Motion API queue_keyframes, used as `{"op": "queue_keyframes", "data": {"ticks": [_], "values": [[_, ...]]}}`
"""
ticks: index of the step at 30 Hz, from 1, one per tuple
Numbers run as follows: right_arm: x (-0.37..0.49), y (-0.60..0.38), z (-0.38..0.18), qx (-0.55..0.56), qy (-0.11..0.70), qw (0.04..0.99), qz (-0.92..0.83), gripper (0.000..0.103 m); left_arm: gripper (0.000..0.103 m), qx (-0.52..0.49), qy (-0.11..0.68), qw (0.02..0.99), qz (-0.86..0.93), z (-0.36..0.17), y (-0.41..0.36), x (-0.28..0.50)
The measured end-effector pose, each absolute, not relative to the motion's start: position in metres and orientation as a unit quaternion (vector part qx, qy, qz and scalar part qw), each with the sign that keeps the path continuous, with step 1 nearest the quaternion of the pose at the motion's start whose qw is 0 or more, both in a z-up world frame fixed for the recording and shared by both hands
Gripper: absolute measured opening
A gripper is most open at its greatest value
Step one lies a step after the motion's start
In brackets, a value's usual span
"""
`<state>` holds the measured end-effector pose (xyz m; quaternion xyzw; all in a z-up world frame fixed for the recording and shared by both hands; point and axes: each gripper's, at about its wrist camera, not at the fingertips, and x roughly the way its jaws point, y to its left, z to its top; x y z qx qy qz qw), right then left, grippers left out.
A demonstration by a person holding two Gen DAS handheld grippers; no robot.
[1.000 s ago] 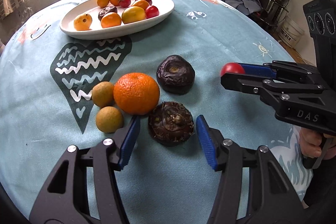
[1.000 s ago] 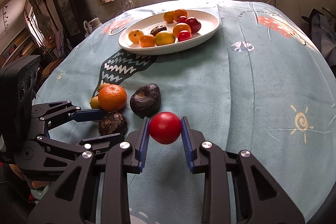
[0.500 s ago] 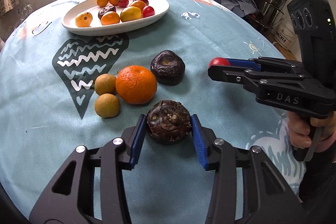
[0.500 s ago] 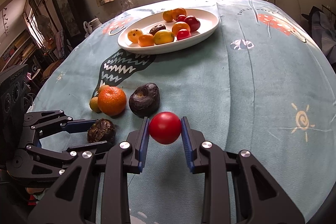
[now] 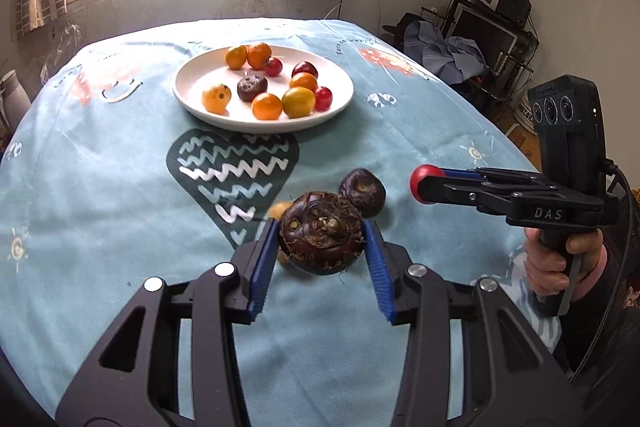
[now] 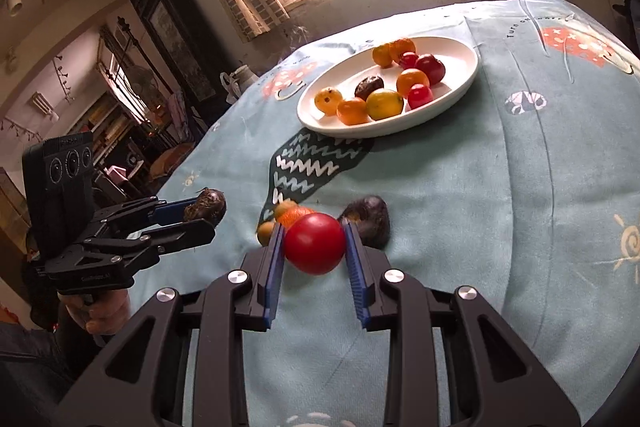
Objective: Organize fruits
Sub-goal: 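Lower the dark brown fruit and red tomato onto the plate and release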
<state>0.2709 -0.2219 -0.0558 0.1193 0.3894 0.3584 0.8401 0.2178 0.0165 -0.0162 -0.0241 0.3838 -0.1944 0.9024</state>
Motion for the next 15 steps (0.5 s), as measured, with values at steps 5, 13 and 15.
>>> {"op": "queue_keyframes", "data": {"ticks": [5,13,15], "values": [[0.312,-0.214,-0.032,0.139,0.358,0.861,0.333,0.030,0.044,-0.030,0.365,0.912,-0.184,0.002,0.030,0.268],[0.390,-0.188,-0.034,0.129,0.350,0.886,0.275,0.030,0.044,-0.038,0.372,0.915,-0.150,-0.001,0.034,0.366],[0.404,-0.181,-0.035,0.108,0.342,0.895,0.265,0.030,0.044,-0.032,0.373,0.916,-0.143,-0.004,0.032,0.387]]}}
